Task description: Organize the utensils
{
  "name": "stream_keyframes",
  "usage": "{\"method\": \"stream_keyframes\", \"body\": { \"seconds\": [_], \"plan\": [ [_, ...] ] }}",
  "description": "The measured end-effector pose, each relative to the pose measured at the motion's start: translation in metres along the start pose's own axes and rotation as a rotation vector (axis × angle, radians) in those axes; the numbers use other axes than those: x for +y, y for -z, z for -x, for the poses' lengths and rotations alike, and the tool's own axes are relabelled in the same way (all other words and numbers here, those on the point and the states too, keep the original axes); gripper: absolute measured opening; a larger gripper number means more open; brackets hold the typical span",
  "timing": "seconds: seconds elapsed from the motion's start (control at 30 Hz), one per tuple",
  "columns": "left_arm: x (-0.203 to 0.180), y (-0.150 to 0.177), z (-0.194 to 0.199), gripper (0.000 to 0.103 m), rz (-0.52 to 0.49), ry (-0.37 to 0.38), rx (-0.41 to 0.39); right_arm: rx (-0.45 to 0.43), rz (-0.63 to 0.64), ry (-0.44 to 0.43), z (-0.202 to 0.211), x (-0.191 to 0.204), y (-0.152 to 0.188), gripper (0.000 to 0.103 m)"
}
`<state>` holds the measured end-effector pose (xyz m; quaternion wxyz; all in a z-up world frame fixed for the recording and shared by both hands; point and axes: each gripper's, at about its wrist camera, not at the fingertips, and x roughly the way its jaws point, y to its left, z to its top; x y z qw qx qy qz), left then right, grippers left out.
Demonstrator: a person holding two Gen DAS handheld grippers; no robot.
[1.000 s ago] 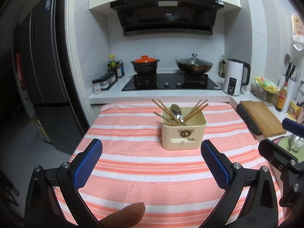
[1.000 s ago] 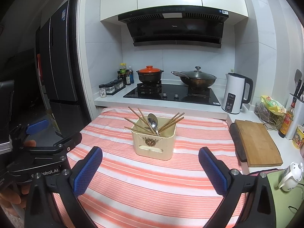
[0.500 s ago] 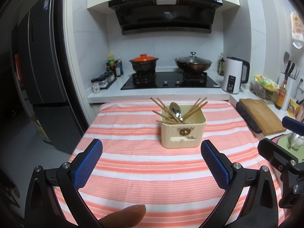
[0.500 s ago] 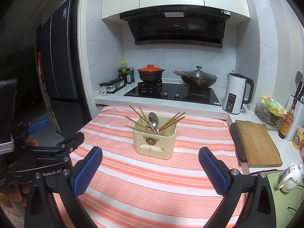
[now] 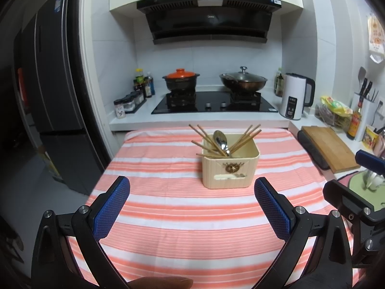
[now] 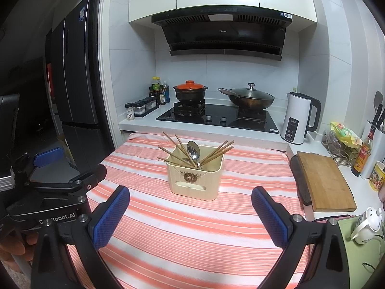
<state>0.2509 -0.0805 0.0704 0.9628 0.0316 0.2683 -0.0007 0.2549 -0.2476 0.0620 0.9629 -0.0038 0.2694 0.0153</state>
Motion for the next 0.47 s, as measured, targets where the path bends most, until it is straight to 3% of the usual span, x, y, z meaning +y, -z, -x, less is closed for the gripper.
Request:
{"method": "stream_keyframes", "body": {
  "seconds": [0.47],
  "plan": [
    [0.0003,0.0049,-0.0047,0.103,0.001,0.011,-0.018,0.012,-0.005,0.002,-0.0028,-0.0013,0.0023,0.103]
  ]
}}
